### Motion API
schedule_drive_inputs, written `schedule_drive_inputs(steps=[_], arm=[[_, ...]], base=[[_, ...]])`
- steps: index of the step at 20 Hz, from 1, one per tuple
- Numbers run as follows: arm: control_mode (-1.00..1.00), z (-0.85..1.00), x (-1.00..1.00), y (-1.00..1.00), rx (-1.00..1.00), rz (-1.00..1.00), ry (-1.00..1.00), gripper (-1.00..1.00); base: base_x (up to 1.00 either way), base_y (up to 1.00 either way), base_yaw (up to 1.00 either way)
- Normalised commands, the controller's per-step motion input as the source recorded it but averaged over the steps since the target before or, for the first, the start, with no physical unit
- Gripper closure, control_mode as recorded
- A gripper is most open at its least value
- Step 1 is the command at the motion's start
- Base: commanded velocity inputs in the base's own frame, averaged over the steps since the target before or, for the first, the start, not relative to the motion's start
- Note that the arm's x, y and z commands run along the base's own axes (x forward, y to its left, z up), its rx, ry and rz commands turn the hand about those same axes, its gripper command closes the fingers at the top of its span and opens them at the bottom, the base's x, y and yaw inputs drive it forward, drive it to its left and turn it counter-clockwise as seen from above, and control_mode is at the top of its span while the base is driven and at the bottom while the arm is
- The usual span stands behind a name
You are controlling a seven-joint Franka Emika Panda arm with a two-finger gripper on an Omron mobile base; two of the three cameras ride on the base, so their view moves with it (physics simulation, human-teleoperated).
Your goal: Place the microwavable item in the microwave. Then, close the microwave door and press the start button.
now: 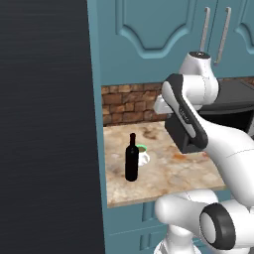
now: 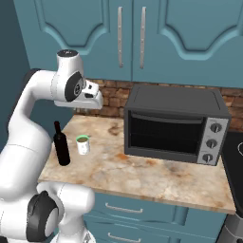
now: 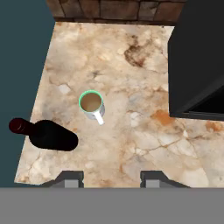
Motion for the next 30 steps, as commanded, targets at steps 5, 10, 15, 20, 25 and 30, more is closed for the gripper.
schedule_drive_inputs(steps=[5,10,15,20,25,30], arm=[[-1.0,-0.24,-0.14,0.01,-0.05,-0.01,-0.02,-1.0],[-1.0,-0.99,-0.63,-0.14,0.03,0.15,-0.09,-1.0],[-1.0,-0.67,-0.15,-0.01,0.0,0.28,0.03,-1.0],[-1.0,-0.5,0.26,0.35,0.0,0.15,0.05,-1.0],[-1.0,-0.35,0.23,0.12,0.0,0.07,0.0,-1.0],[-1.0,-0.33,0.29,0.02,0.0,0.07,0.0,-1.0]], base=[[0.0,0.0,0.0],[0.0,0.0,0.0],[0.0,0.0,0.0],[0.0,0.0,0.0],[0.0,0.0,0.0],[0.0,0.0,0.0]])
